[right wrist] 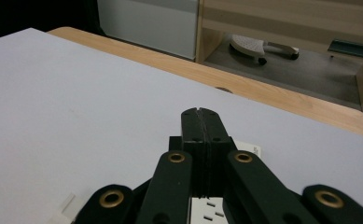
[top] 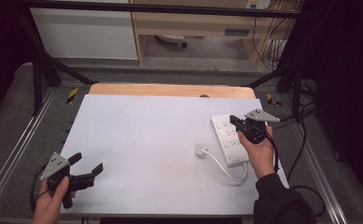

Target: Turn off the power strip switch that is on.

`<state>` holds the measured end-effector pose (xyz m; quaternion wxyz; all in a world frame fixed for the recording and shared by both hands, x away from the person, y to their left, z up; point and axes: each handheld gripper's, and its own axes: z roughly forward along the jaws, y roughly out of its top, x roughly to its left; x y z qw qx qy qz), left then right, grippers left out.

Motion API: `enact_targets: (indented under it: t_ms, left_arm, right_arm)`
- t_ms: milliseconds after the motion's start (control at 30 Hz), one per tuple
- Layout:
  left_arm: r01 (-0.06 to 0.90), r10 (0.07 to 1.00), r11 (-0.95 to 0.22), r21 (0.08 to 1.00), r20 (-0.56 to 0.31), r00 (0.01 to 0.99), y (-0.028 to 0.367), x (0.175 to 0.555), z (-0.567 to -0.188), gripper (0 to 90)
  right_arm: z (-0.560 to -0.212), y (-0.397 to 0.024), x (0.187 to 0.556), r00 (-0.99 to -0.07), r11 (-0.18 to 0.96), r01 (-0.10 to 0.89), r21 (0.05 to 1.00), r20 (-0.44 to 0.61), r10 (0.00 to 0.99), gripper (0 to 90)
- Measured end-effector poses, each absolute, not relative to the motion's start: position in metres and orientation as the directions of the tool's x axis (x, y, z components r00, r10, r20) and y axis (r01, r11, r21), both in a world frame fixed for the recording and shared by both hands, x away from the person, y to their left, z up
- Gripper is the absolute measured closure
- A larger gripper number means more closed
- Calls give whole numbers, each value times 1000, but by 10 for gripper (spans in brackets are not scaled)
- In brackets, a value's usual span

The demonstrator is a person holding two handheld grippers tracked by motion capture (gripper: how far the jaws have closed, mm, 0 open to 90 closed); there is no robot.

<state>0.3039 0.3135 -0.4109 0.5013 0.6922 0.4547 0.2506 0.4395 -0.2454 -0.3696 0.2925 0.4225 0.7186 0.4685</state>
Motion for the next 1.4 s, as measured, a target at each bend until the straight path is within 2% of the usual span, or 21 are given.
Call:
enact_targets:
  t_ms: [733,1400]
  left_arm:
    - [387,882,-91,918,-107,460,311,305,-412,50]
    - [389,883,-88,917,-109,457,311,305,-413,50]
  right_arm:
    - [-383,-253,453,-451,154,374,914,34,892,900]
    - [-398,-244,464,-470,202,427,881,26,882,900]
